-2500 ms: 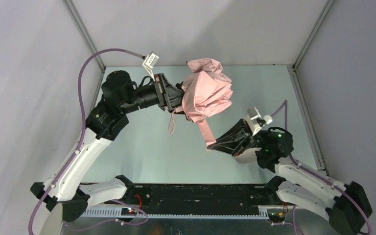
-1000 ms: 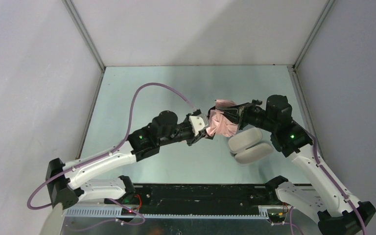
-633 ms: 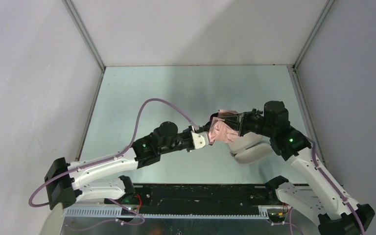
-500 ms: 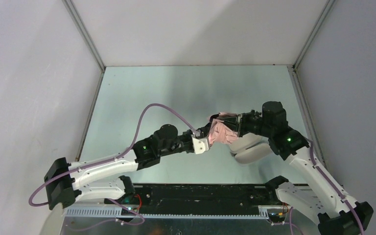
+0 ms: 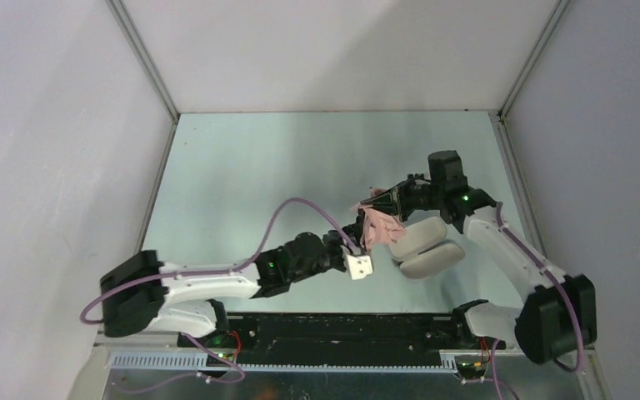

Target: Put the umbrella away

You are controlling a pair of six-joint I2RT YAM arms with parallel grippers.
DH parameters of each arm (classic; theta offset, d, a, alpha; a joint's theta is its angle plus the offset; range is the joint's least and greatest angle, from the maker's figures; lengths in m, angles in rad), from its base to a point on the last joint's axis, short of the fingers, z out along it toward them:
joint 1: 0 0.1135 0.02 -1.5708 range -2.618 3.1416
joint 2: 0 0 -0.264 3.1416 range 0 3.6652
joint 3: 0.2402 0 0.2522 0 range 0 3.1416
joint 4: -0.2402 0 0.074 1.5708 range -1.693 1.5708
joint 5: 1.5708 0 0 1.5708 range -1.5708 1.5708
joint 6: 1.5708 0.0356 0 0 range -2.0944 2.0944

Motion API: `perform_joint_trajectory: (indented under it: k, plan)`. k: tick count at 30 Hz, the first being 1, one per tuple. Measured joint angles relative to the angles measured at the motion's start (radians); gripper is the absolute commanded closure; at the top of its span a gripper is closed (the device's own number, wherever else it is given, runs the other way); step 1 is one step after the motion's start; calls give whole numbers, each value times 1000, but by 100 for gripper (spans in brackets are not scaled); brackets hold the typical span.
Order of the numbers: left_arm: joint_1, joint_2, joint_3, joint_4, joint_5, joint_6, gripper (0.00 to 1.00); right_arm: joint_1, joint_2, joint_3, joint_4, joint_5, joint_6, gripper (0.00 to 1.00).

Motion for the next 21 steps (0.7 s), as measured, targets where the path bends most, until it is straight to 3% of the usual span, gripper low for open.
perform_joint_trajectory:
  k: [5,11,21]
  plan:
    - [-100,181,-34,137,-206,61,100,-6,174,31,-100,-32,-245,100]
    - [-191,409,-21,234,-415,142,100,3,359,109,-268,42,-592,100]
    - [-323,639,40,362,-696,193,100,155,679,272,-370,141,-885,100]
